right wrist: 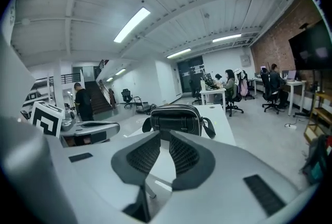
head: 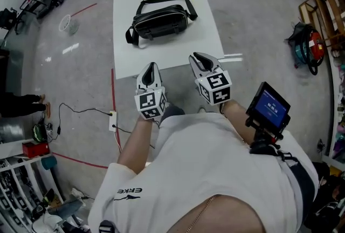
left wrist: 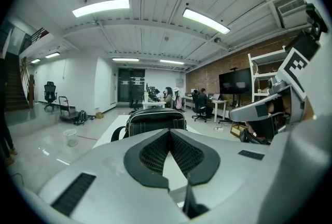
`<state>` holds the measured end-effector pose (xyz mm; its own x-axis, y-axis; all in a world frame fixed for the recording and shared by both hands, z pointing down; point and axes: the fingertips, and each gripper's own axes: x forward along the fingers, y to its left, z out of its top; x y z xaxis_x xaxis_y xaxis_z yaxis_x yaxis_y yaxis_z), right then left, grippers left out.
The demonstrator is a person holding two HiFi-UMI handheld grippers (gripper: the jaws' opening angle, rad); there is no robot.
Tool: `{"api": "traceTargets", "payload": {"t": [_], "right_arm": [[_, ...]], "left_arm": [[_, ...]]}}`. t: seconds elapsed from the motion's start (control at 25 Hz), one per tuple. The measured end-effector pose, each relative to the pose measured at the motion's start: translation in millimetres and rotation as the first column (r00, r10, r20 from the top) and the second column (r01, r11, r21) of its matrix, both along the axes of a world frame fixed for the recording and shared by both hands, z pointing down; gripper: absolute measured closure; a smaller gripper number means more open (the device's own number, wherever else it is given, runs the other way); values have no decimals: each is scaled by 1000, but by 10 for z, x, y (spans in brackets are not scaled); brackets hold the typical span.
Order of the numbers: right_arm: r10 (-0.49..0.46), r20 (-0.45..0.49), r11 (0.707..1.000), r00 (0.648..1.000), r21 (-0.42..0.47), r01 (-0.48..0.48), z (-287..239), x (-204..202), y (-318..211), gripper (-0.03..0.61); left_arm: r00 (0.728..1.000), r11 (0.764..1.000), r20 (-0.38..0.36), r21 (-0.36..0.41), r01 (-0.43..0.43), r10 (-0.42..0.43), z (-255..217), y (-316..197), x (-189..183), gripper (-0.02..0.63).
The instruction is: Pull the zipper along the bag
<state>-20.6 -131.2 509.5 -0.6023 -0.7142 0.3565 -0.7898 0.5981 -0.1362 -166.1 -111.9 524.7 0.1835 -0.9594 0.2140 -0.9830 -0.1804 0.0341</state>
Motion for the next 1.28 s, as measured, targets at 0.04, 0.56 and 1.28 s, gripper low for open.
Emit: {"api": "traceTargets", "payload": {"t": [0.04,0.56,1.28], "right_arm": [[4,5,1000,1000,5,-4,-57,37,90,524],[89,7,995,996,45,-90,-257,-134,447,574],[96,-22,995,995,33,-96,-201,-132,664,574]], "left_arm": [[1000,1000,1,2,1,-1,-71,94,35,609],[996,999,-75,20,-37,39,-302,292,-156,610],[993,998,-103,18,-58,60,-267,467,-105,609]]}}
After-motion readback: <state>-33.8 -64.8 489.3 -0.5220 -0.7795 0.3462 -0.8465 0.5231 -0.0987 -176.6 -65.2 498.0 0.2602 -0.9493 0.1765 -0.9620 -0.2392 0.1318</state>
